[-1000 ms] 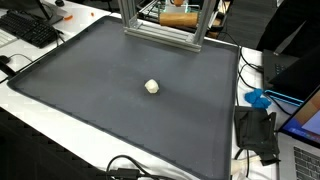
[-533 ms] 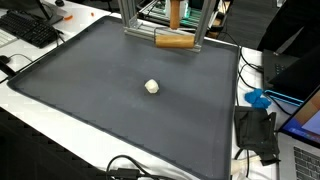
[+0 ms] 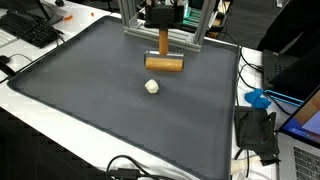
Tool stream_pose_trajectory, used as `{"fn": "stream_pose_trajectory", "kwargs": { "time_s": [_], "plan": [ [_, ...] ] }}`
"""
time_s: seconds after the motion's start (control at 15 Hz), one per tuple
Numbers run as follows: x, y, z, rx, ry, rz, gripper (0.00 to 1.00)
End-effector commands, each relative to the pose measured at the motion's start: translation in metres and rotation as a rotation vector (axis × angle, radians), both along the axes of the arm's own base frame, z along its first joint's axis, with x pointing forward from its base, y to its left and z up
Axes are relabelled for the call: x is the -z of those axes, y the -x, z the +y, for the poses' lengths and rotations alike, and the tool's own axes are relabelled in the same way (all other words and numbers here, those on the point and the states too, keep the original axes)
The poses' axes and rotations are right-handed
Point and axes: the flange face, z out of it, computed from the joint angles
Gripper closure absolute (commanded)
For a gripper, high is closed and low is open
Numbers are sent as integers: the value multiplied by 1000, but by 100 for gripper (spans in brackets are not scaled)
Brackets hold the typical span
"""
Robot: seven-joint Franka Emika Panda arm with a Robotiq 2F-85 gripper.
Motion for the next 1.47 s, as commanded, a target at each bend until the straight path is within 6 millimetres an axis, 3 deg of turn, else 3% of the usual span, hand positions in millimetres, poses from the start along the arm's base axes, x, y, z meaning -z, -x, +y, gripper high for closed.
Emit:
{"fn": "stream_pose_trajectory", "kwargs": {
  "time_s": [0.0,0.47,0.93,1.4],
  "plan": [
    [12,-31,-3,14,30,-2,73],
    [36,-56,-14,33,77,46,73],
    [41,-48,-15,21,89,131,73],
    [47,-45,-12,-6,53,111,73]
  ]
}}
